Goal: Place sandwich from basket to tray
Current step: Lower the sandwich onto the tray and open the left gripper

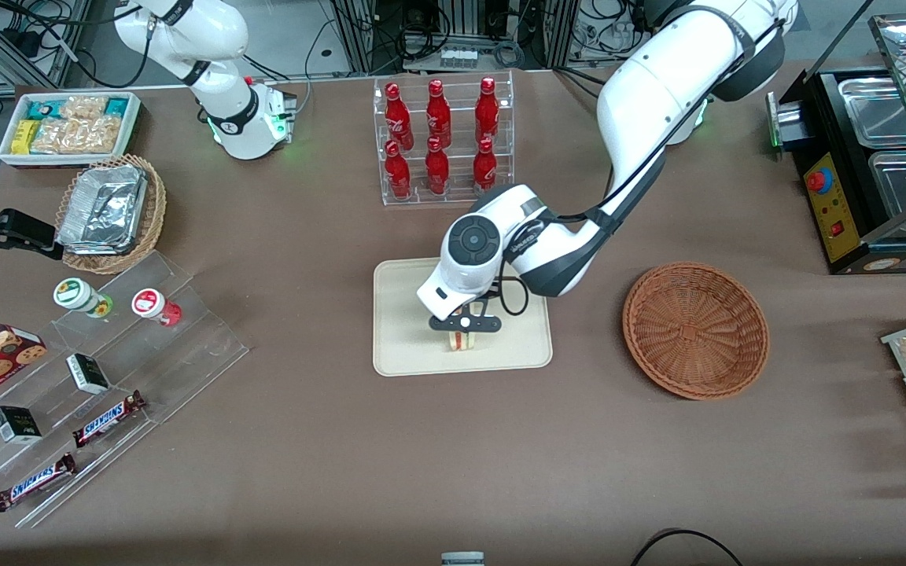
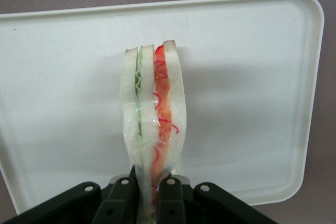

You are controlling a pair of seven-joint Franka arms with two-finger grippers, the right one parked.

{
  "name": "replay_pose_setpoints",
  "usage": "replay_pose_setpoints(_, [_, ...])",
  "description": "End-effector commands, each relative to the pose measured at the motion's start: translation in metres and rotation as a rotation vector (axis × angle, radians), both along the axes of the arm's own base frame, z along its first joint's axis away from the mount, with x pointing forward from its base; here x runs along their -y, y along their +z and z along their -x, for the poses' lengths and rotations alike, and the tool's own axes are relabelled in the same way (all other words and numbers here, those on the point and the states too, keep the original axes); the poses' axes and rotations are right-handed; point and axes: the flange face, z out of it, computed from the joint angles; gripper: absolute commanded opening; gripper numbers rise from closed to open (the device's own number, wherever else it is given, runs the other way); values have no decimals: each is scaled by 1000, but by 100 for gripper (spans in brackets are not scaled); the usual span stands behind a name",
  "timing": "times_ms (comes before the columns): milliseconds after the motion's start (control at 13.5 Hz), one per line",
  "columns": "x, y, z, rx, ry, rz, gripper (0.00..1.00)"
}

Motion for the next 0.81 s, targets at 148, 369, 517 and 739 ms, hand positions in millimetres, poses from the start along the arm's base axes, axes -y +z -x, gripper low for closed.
replay_pose_setpoints(148, [15,-8,-3,11,0,-14,0])
replay_pose_setpoints(369, [14,-11,-2,8,8,-18,0])
replay_pose_setpoints(517, [14,-13,-1,4,20,-22,0])
replay_pose_setpoints(739, [14,-14,0,3,55,-26,0])
